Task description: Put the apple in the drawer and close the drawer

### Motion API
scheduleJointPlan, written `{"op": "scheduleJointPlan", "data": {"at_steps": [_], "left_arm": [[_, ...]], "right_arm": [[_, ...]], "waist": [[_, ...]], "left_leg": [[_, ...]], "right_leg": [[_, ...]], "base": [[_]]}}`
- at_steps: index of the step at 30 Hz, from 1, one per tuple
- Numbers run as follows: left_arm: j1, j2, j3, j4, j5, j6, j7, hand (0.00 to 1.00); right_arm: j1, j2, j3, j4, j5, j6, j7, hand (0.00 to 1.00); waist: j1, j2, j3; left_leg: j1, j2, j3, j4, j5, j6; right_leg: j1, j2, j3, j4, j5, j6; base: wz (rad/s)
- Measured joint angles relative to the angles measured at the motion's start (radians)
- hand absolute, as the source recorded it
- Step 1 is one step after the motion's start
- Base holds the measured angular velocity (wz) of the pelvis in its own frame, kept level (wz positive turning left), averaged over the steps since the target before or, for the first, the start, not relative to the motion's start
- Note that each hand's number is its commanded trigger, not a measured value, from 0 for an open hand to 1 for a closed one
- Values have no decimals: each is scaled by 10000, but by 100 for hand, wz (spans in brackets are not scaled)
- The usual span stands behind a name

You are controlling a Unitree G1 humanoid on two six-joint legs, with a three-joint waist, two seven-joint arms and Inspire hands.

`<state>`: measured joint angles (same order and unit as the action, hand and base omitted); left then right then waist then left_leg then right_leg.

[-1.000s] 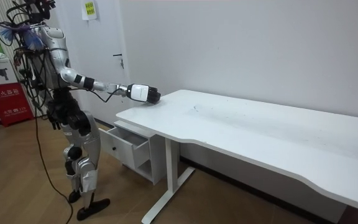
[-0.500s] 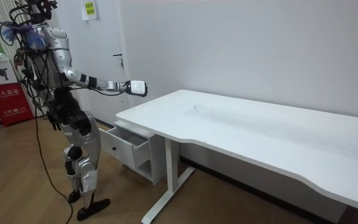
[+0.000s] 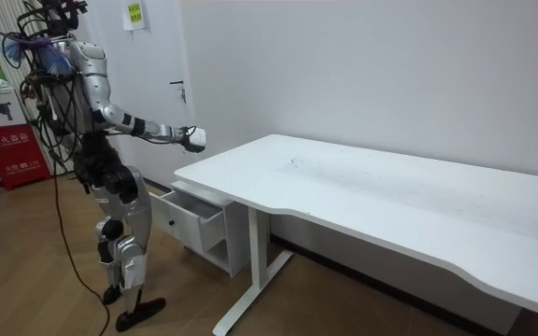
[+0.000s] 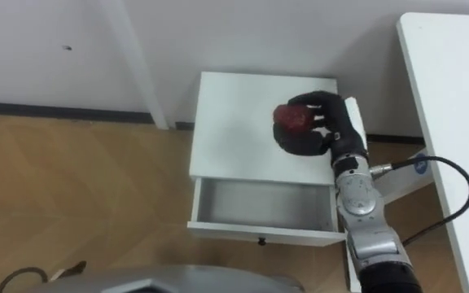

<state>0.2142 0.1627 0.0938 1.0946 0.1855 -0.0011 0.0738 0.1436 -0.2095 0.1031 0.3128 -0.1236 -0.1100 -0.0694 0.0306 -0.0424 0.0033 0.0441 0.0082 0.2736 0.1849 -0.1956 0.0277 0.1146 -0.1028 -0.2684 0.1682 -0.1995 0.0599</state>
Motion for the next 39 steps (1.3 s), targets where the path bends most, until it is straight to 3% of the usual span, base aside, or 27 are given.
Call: {"op": "scheduleJointPlan", "data": {"at_steps": [6,27,28,30,31,34,39], "left_arm": [[-108,0,-1,-69,-211,-38,96,0],[-215,16,-1,-90,-380,-524,66,0],[-217,17,-1,-90,-380,-524,56,0],[-221,17,-2,-90,-380,-525,35,0],[-222,17,-2,-90,-380,-525,34,0],[-238,16,-4,-90,-380,-525,31,0],[-242,14,-4,-141,-381,-525,31,0]], "right_arm": [[-5,176,55,449,-334,128,551,100],[-3,177,326,824,-800,159,1536,100],[-3,177,326,825,-814,159,1546,86],[-3,177,331,860,-848,157,1566,22],[-3,177,331,903,-851,157,1566,13],[13,177,334,1187,-890,162,1581,0],[57,178,333,1471,-1101,162,1580,0]], "waist": [[5,-4,-10],[23,-103,-27],[23,-102,-26],[20,-93,-21],[19,-92,-21],[22,-83,-14],[23,-46,-3]], "left_leg": [[-63,-34,-57,5,0,0],[-220,-39,-80,15,1,2],[-222,-39,-84,16,1,1],[-228,-40,-92,19,1,1],[-228,-41,-94,20,1,1],[-239,-41,-105,20,1,2],[-270,-40,-123,17,0,1]], "right_leg": [[16,-2,-41,-6,0,0],[-120,-11,-70,-3,1,0],[-119,-10,-73,-3,1,0],[-119,-8,-80,-5,1,0],[-117,-8,-80,-5,1,0],[-121,-9,-79,-6,1,0],[-142,-7,-80,-9,0,0]], "base": [[1],[0],[0],[0],[0],[0],[0]]}}
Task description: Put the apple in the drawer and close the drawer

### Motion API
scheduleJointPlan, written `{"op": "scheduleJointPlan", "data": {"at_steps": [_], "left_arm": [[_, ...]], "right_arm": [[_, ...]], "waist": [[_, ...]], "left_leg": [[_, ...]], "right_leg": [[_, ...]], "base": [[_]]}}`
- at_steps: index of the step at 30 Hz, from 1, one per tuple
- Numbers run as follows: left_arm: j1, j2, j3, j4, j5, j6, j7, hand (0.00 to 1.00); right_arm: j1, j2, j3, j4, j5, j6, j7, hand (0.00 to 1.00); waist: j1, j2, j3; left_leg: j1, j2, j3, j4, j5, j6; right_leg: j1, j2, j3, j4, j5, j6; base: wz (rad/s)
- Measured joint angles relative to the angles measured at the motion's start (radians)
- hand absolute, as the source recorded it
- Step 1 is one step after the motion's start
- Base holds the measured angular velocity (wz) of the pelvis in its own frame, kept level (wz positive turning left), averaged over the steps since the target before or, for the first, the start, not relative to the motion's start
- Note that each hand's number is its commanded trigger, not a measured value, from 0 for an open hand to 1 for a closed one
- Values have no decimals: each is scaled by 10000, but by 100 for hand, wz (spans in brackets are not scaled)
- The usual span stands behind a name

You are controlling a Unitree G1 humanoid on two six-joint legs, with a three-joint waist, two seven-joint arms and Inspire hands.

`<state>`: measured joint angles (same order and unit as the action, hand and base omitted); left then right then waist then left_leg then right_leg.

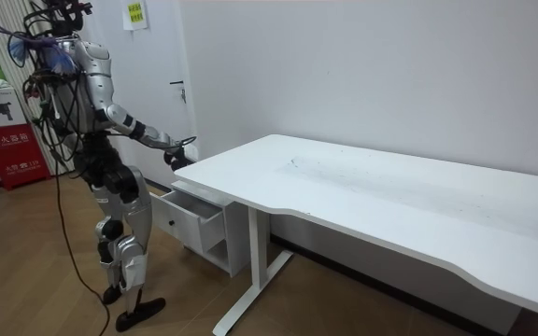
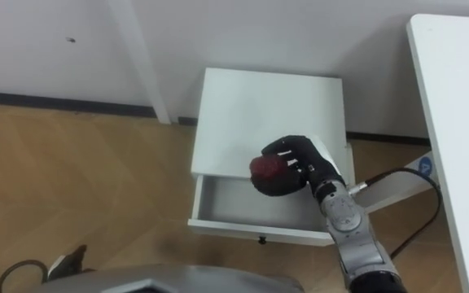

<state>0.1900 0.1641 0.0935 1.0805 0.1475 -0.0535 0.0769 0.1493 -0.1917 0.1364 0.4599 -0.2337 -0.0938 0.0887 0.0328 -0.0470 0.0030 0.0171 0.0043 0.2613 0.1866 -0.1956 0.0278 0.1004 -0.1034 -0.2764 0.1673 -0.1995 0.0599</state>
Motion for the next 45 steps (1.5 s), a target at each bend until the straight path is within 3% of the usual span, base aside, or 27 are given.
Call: {"op": "scheduleJointPlan", "data": {"at_steps": [22,31,34,36,37,40,41,42,43,44,45], "left_arm": [[-4,-9,5,2,-396,-7,-8,0],[254,-103,78,108,-583,-190,65,0],[320,-206,96,223,-613,-179,68,0],[418,-244,97,305,-778,-145,65,0],[415,-243,108,450,-769,-132,56,0],[233,-250,210,835,-688,-24,21,0],[241,-169,234,922,-678,52,-8,0],[227,-100,255,945,-662,154,-16,0],[223,-72,256,965,-658,204,-19,0],[219,16,258,1004,-658,266,-27,0],[188,151,271,1007,-659,309,-20,0]], "right_arm": [[174,43,-10,100,-110,0,7,0],[201,348,-522,1793,-69,-75,-328,0],[233,354,-1003,2969,296,-24,-680,0],[343,357,-1343,3752,871,9,-962,0],[376,352,-1465,3932,947,10,-1022,0],[691,205,-2143,4897,1586,15,-1380,0],[817,157,-2535,5301,1815,54,-1538,0],[997,9,-2804,5682,1915,107,-1732,0],[1074,-101,-2874,5950,1934,130,-1802,0],[1193,-242,-3007,6474,1930,321,-1906,0],[1291,-246,-3088,6779,1943,517,-2015,0]], "waist": [[1,-4,-13],[-43,18,-15],[-97,169,-15],[-295,238,-15],[-323,262,1],[-500,360,5],[-629,332,11],[-683,338,-6],[-691,410,-1],[-705,581,-30],[-739,688,-10]], "left_leg": [[-52,6,-7,97,0,1],[-78,2,-25,194,-45,36],[-115,65,-57,508,-235,89],[-154,28,-84,761,-424,192],[-158,22,-84,839,-471,228],[-228,-24,-73,1325,-858,516],[-223,-221,-118,1533,-1009,670],[-216,-366,-122,1800,-1197,841],[-217,-385,-118,1969,-1287,915],[-231,-351,-119,2229,-1449,1052],[-331,-305,-95,2491,-1546,1203]], "right_leg": [[2,2,-5,20,0,0],[13,-18,-20,62,0,1],[-33,-36,-16,453,-17,26],[-165,-205,-34,1064,-181,202],[-274,-275,-32,1366,-216,197],[-1393,-868,62,4089,-355,204],[-1987,-1288,190,5495,-216,113],[-2621,-1597,459,6656,241,-19],[-2891,-1671,616,7166,627,-59],[-3464,-1718,913,8032,1526,-99],[-4168,-1736,1214,8797,2612,-144]], "base": [[0],[1],[9],[7],[7],[10],[10],[10],[0],[-11],[-11]]}}
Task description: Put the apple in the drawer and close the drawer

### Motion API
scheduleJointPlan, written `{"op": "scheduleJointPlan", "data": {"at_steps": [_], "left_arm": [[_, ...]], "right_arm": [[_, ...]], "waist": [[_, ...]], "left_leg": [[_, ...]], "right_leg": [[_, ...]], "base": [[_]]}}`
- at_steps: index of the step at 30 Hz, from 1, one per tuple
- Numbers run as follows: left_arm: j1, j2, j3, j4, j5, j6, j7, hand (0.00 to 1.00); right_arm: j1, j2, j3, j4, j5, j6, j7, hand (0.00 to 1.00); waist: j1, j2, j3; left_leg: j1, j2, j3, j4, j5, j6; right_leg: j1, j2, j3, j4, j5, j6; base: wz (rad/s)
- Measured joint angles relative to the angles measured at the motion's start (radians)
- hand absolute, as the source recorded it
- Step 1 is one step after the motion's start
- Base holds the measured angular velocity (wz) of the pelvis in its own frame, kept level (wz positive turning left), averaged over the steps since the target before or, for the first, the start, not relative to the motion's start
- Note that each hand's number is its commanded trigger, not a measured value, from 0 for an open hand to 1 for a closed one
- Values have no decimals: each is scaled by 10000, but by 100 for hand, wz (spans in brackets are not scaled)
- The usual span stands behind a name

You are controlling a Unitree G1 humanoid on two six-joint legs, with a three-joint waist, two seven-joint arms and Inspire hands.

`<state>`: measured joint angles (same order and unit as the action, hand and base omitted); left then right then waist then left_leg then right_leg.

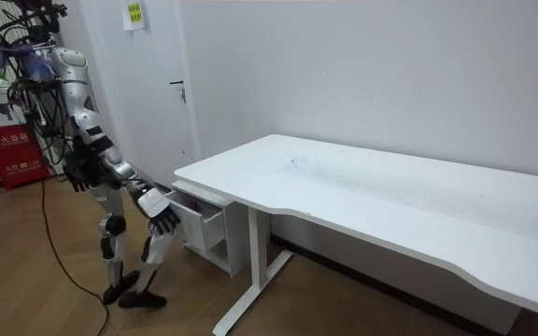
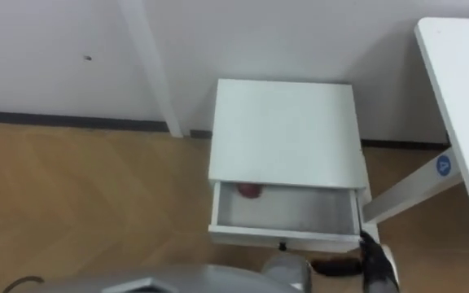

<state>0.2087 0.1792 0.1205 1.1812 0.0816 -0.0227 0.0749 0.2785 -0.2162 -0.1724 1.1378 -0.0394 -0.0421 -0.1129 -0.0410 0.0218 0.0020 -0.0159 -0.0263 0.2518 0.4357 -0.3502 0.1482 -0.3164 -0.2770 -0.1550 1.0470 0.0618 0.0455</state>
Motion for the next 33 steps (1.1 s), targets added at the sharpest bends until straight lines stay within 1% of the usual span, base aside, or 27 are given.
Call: {"op": "scheduleJointPlan", "data": {"at_steps": [1,2,3,4,5,6,9,11,13,14,16,17,18,19,20,21,22,23,24,25,27,28,29,30,31,32,33], "left_arm": [[-12,78,7,24,0,13,19,0],[-87,259,23,134,-4,96,46,0],[-161,350,20,161,-66,300,83,0],[-176,357,-1,154,-94,387,102,0],[-226,340,-75,159,-115,567,99,0],[-213,310,-84,184,-104,736,86,0],[-249,268,-55,179,45,1122,92,0],[-223,254,-61,173,215,1313,97,0],[-60,247,-59,177,408,1509,97,0],[59,248,-58,180,425,1584,94,0],[162,229,-32,223,439,1673,87,0],[272,154,104,324,501,1671,82,0],[311,69,231,589,629,1674,87,0],[245,153,165,575,641,1685,75,0],[-69,355,35,387,649,1521,70,0],[9,404,173,330,664,1366,105,0],[137,383,227,332,662,1376,98,0],[249,349,229,330,667,1398,95,0],[264,333,141,327,662,1380,106,0],[288,318,140,329,651,1349,109,0],[414,278,161,324,569,1356,260,0],[415,284,169,292,574,1385,310,0],[404,290,158,134,580,1457,365,0],[395,261,156,-47,578,1458,491,0],[377,256,142,-123,577,1443,535,0],[296,239,151,-190,542,1376,589,0],[169,195,153,-231,441,1317,707,0]], "right_arm": [[32,37,-32,186,19,30,-7,0],[40,148,-33,496,160,140,44,0],[113,261,-34,683,395,182,60,0],[147,292,-31,763,506,190,68,0],[154,300,-14,1003,752,181,77,0],[166,296,62,1215,881,184,69,0],[292,290,562,1422,1392,237,59,0],[268,282,748,1427,1802,362,34,0],[145,263,747,1429,2129,448,7,0],[67,249,747,1414,2350,461,-2,0],[-120,201,745,1399,2629,582,-16,0],[-305,165,739,1385,2746,727,-70,0],[-532,184,720,1354,2717,884,-144,0],[-570,235,694,1348,2667,910,-166,0],[-612,289,539,1366,2416,1045,-189,0],[-617,285,476,1359,2256,1136,-224,0],[-612,284,423,1320,2280,1134,-235,0],[-595,280,405,1166,2324,1128,-300,0],[-548,251,419,1106,2325,1197,-384,0],[-551,234,419,1076,2325,1266,-415,0],[-525,240,404,1064,2314,1347,-487,0],[-505,249,404,1067,2311,1411,-485,0],[-469,257,355,1073,2298,1462,-489,0],[-474,261,246,1072,2298,1448,-521,0],[-492,263,235,1070,2299,1433,-542,0],[-494,259,220,1078,2302,1359,-612,0],[-523,255,218,1079,2309,1220,-638,0]], "waist": [[-64,120,-11],[-83,55,20],[-100,78,27],[-124,146,30],[-290,297,37],[-402,376,48],[-506,472,61],[-539,558,56],[-614,605,61],[-618,621,51],[-622,677,49],[-662,702,10],[-627,253,-52],[-660,204,-1],[-646,501,66],[-403,328,133],[-365,257,126],[-371,232,122],[-386,230,103],[-378,197,99],[-393,155,89],[-410,119,92],[-468,14,106],[-387,-153,110],[-363,-225,102],[-296,-350,106],[-272,-353,70]], "left_leg": [[-86,22,10,133,-44,77],[-226,78,75,415,-136,230],[-377,216,97,647,-194,288],[-444,321,96,744,-236,305],[-517,512,83,851,-279,315],[-572,614,43,948,-303,351],[-642,804,-77,1319,-437,447],[-670,906,-173,1578,-581,453],[-680,962,-199,1769,-664,502],[-678,966,-217,1816,-703,459],[-662,958,-221,1792,-751,18],[-471,822,-120,1454,-628,-858],[-325,634,-170,1637,-605,-2062],[-665,887,-549,2561,-736,-1294],[-1375,1703,-1232,3779,-1749,-908],[-1551,1608,-1192,4286,-2014,-837],[-1452,1564,-1165,4260,-2045,-836],[-1296,1507,-1157,4019,-1995,-820],[-1225,1344,-1142,3678,-1831,-789],[-1164,1261,-1090,3489,-1730,-725],[-1030,1037,-896,2890,-1456,-503],[-973,963,-876,2769,-1415,-470],[-844,745,-879,2518,-1358,-448],[-682,500,-831,2181,-1259,-431],[-588,400,-780,1979,-1197,-439],[-430,285,-720,1651,-1097,-455],[-385,283,-695,1435,-1017,-449]], "right_leg": [[-425,11,180,492,511,-63],[-1550,142,463,2319,301,-30],[-2660,310,344,4426,-485,-79],[-3169,380,190,5402,-795,-118],[-4020,482,-164,6833,-1314,-145],[-4741,516,-389,7830,-1709,-83],[-6134,496,-590,9026,-2228,-97],[-6588,501,-530,9246,-2272,-100],[-6699,463,-379,9182,-2272,-99],[-6652,394,-354,9109,-2270,-98],[-6419,313,-390,8802,-2261,-88],[-6095,373,-416,8432,-2249,-172],[-5716,71,-285,7959,-2243,-116],[-5634,-100,-230,7937,-2251,-39],[-5645,-169,69,8006,-2285,107],[-5311,-191,468,7780,-2295,224],[-4960,-197,472,7637,-2285,237],[-4208,-236,321,7155,-2243,308],[-3671,-355,274,6409,-2222,319],[-3443,-363,301,5948,-2190,356],[-2221,-225,157,3473,-2077,502],[-1780,-164,115,2731,-2082,509],[-875,-110,-26,1245,-2124,569],[21,2,-104,-221,-2215,632],[449,111,-115,-959,-2279,681],[1179,422,-115,-2431,-2504,742],[1812,730,-98,-3749,-2957,654]], "base": [[-19],[-23],[-29],[-21],[-8],[0],[7],[13],[13],[0],[-8],[-22],[-6],[34],[33],[8],[-20],[-4],[4],[-6],[-8],[11],[9],[5],[-11],[-17],[-20]]}}
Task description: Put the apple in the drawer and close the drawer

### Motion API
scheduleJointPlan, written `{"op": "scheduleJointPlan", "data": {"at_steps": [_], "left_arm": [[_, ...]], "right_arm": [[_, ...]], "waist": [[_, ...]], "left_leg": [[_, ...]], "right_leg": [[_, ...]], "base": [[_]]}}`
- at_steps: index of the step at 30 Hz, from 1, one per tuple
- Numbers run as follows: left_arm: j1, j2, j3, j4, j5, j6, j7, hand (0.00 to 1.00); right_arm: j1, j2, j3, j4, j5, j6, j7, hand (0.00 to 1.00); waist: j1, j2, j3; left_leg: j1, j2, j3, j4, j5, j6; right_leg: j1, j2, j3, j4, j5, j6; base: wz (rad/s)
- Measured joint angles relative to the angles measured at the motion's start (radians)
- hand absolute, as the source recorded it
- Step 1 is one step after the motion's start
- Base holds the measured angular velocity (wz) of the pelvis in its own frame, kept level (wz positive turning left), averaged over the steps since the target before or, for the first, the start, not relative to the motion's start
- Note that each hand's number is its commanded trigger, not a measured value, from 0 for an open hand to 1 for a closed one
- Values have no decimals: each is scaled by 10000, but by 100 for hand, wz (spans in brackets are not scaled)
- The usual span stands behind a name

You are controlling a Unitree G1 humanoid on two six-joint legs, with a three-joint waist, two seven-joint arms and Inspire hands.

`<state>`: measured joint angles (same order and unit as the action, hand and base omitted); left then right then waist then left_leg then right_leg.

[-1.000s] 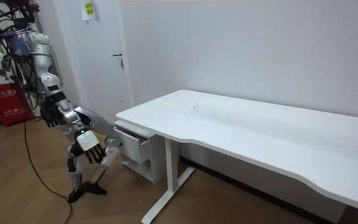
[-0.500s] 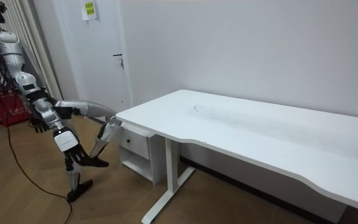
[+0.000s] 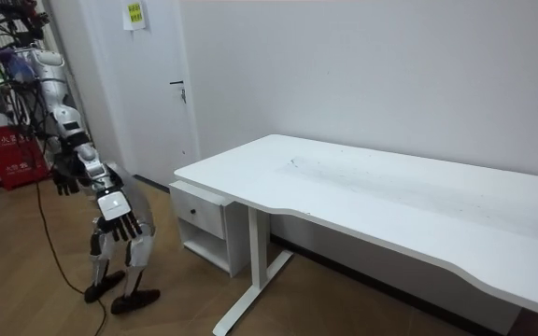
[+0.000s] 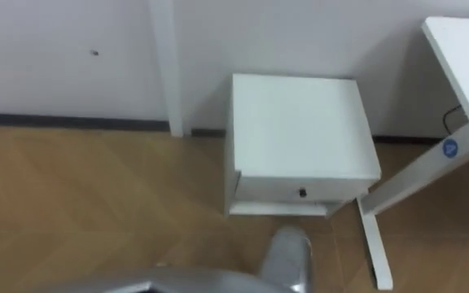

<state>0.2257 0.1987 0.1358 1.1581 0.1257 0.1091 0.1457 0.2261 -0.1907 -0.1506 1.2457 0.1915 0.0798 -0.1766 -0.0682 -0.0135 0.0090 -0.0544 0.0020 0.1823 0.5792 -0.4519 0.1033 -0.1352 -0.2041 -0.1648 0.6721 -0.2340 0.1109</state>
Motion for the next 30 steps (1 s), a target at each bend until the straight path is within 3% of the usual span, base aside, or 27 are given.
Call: {"op": "scheduleJointPlan", "data": {"at_steps": [3,4,6,8,9,10,11,12,13,14,16,17,18,19,20,25,27,30], "left_arm": [[-331,-25,88,-4,-179,-278,32,0],[-352,-26,86,3,-225,-342,30,0],[-333,-26,88,16,-353,-530,-1,0],[-339,-52,97,11,-366,-530,-54,0],[-336,-106,195,5,-370,-528,-99,0],[-344,-119,224,-7,-394,-530,-111,0],[-352,-73,191,3,-625,-557,-125,0],[-344,-74,125,3,-730,-595,-133,0],[-457,-279,-25,-197,-706,-705,-191,0],[-364,-333,40,-249,-713,-752,-206,0],[-139,-295,149,26,-706,-721,-168,0],[-53,-274,195,210,-652,-616,-141,0],[-30,-271,241,350,-655,-527,-74,0],[-6,-293,241,405,-654,-496,-61,0],[21,-293,286,410,-650,-495,-52,0],[-225,-352,578,463,-527,-715,-43,0],[-230,-356,555,500,-446,-751,-36,0],[-125,-413,548,516,-453,-711,-35,0]], "right_arm": [[-182,26,-1,-73,13,-160,-61,0],[-220,22,-10,-79,25,-180,-89,0],[-249,37,-12,-61,83,-325,-111,0],[-302,52,-19,-57,81,-401,-140,0],[-343,65,-18,-76,86,-480,-164,0],[-401,109,-9,-84,98,-535,-185,0],[-447,348,-8,-116,137,-640,-237,0],[-305,413,-70,-119,160,-704,-234,0],[-164,345,-456,-35,146,-776,-182,0],[-312,350,-728,251,149,-759,-162,0],[-490,378,-697,282,237,-911,-29,0],[-491,380,-667,284,229,-1060,71,0],[-448,358,-658,335,205,-1061,72,0],[-342,340,-658,364,161,-1037,71,0],[-243,342,-660,407,20,-959,73,0],[-42,354,-662,490,-161,-710,157,0],[51,356,-661,482,-285,-645,161,0],[149,366,-651,483,-237,-640,192,0]], "waist": [[296,-116,-70],[343,-180,-50],[458,-261,-56],[453,-270,-139],[456,-380,-175],[476,-420,-64],[426,-867,247],[437,-1016,151],[403,-662,69],[670,-755,-34],[935,-540,23],[920,-471,22],[745,-412,17],[587,-412,-58],[459,-434,-79],[442,-319,-36],[411,-324,-45],[347,-292,-57]], "left_leg": [[267,19,0,-922,439,-55],[407,18,-12,-1191,530,-104],[1033,23,-224,-2112,865,-371],[1282,78,-312,-2526,1001,-536],[1415,76,-427,-2603,1084,-586],[1347,121,-488,-2243,1124,-601],[433,21,-189,-510,1266,-671],[-29,-185,-206,-704,1246,-639],[-996,-285,-155,-1995,1844,-559],[-1242,-240,256,-1728,2522,-16],[-999,-134,10,-1885,2532,1],[-770,-145,-388,-2105,2544,-40],[-519,-174,-454,-2319,2584,-167],[-389,-177,-423,-2498,2624,-240],[-75,-193,-247,-2871,2667,-307],[452,-135,-193,-3357,2734,-514],[567,-139,-194,-3380,2721,-579],[561,-149,-208,-3389,2741,-581]], "right_leg": [[911,428,-68,-2101,-161,2],[1039,494,-83,-2373,-132,-37],[1608,717,-292,-3300,-40,-145],[2003,891,-323,-3911,-27,-161],[2186,984,-331,-4074,26,-242],[2254,909,-304,-3960,78,-322],[2607,631,227,-3960,138,-387],[2732,476,544,-4152,152,-408],[2593,564,464,-4232,186,-385],[2495,491,344,-4195,18,-149],[2382,702,91,-4559,10,-165],[2266,925,64,-5041,75,-256],[2196,1071,-153,-5292,523,-574],[2290,1042,-318,-5290,588,-571],[2438,1074,-326,-5205,545,-587],[2650,1205,-286,-4997,394,-761],[2646,1183,-292,-4970,133,-734],[2632,1181,-298,-4971,201,-674]], "base": [[-24],[-24],[-17],[3],[6],[27],[45],[95],[64],[16],[-54],[-23],[7],[35],[21],[-9],[-8],[0]]}}
